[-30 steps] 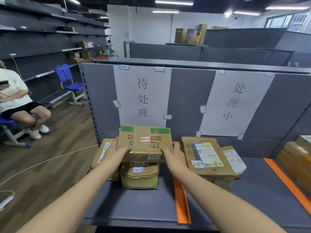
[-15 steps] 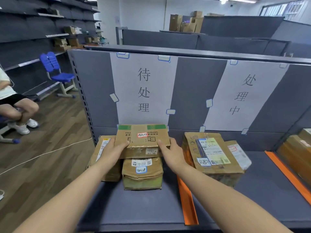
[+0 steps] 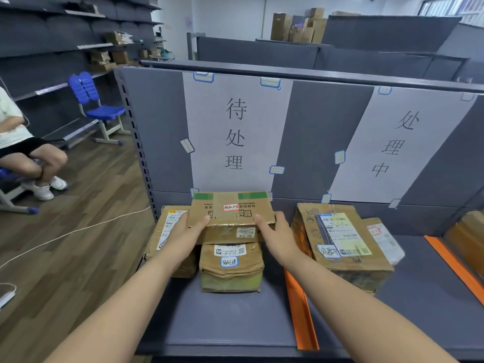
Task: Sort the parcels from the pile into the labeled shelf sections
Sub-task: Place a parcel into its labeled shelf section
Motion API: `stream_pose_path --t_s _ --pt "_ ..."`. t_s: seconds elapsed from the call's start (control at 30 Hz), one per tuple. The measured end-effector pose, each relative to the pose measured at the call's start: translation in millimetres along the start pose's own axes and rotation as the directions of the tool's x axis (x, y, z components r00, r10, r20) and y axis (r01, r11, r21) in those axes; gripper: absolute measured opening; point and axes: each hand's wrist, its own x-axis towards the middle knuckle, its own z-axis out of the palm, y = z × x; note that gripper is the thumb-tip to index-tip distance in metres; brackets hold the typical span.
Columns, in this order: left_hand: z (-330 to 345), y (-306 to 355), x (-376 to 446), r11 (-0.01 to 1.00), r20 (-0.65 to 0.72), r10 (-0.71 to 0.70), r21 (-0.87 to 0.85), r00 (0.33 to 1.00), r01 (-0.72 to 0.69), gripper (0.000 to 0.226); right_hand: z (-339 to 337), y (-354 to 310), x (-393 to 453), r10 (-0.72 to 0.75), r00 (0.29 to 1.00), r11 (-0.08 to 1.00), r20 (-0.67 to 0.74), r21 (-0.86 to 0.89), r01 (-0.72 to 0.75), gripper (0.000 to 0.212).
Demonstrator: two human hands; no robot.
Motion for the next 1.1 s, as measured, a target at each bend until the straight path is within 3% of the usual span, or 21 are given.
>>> stream_pose_path --t_s 0.33,0.5,0.73,0.83,1.1 --pt "-4.1 2.6 1.6 0.999 0.013 -0.007 0.045 1.000 0.007 0.041 -8.9 -12.5 -2.0 0.056 0.996 0.992 0.066 -0.113 -0.048 0.052" --pt "-5.8 19.4 -0.9 0.990 -0.099 0.004 0.142 0.995 0.010 0.071 -15.5 -20.9 -3.0 0.086 0.993 0.988 0.085 -0.135 -0.074 0.071" --pt "10.6 53.2 -8.4 0.877 -0.193 0.261 0.456 0.946 -0.149 0.066 -50.7 -26.9 -16.3 0.045 0.999 0.979 -0.004 -0.198 -0.045 0.066" --pt "38.2 67.0 -18.1 0.825 -0.124 0.332 0.519 0.935 -0.224 0.068 -79.4 -22.5 -26.8 0.042 0.997 0.977 -0.058 -0.206 -0.053 0.063" --pt "156.1 88.6 -67.1 0.798 0.153 0.406 0.421 0.901 -0.431 0.073 -181.8 11.6 -65.2 0.070 0.972 0.960 -0.224 -0.251 -0.127 0.052"
